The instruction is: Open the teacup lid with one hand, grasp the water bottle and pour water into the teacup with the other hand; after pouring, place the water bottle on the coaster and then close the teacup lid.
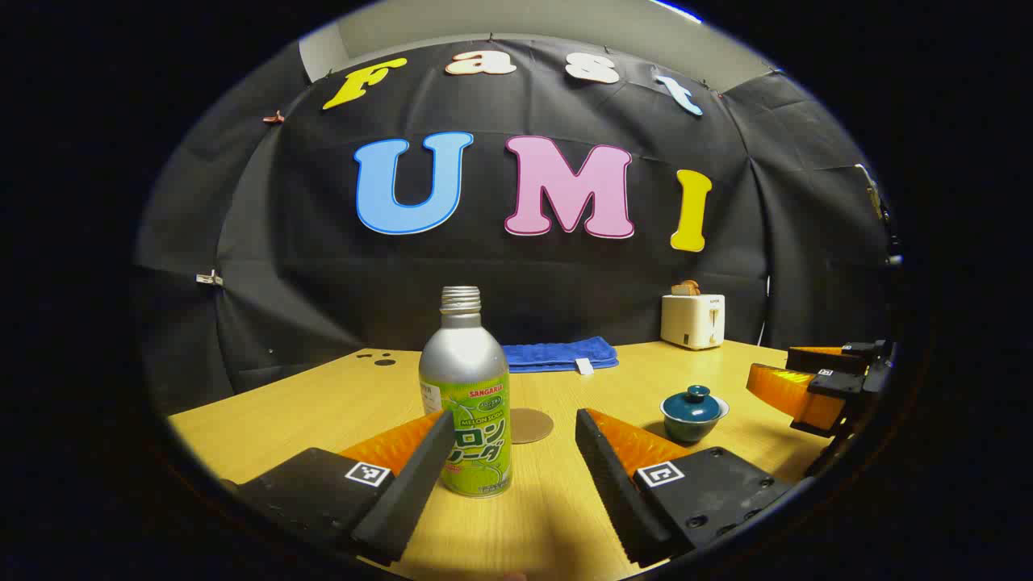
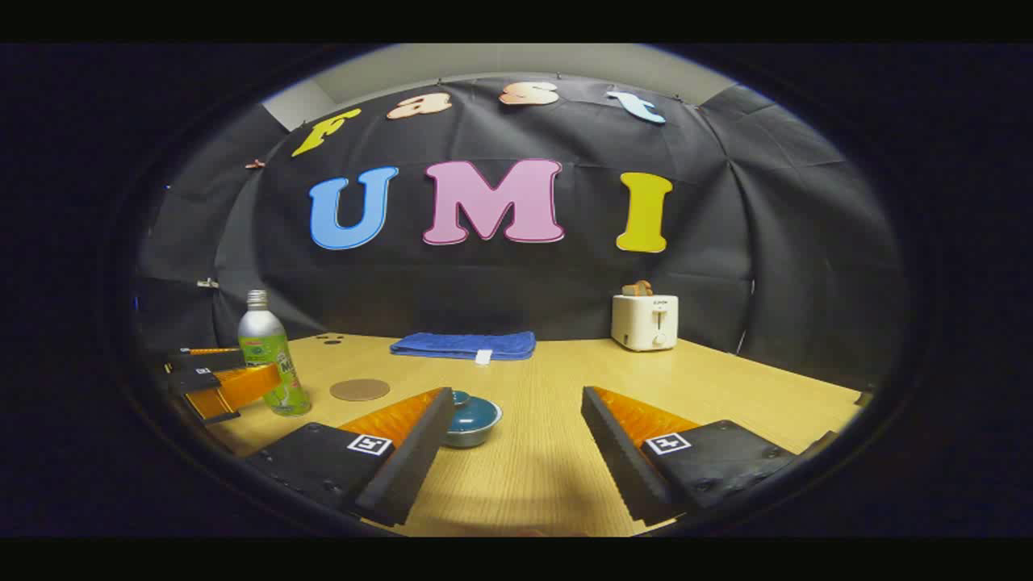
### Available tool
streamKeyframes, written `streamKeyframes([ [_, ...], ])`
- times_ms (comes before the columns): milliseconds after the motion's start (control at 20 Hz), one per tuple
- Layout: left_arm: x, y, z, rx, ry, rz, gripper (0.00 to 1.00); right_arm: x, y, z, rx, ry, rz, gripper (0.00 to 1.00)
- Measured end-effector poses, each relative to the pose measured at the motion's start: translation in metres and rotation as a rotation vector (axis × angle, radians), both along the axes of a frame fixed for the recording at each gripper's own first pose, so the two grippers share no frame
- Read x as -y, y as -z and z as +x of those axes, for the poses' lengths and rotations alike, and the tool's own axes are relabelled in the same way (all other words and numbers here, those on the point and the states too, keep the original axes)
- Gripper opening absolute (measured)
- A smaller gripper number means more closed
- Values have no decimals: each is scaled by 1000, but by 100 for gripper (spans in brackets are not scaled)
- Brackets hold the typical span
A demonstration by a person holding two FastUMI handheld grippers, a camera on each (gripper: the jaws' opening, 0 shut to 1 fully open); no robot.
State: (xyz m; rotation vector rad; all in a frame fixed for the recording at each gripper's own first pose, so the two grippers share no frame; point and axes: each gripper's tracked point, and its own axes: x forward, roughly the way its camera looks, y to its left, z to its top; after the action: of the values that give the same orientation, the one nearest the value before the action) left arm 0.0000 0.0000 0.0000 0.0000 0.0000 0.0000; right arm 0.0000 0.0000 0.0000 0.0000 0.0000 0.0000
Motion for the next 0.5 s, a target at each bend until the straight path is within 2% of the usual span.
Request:
streamKeyframes([
  [500,-1,2,1,0,-21,-1,95,1,2,2,5,13,0,98],
])
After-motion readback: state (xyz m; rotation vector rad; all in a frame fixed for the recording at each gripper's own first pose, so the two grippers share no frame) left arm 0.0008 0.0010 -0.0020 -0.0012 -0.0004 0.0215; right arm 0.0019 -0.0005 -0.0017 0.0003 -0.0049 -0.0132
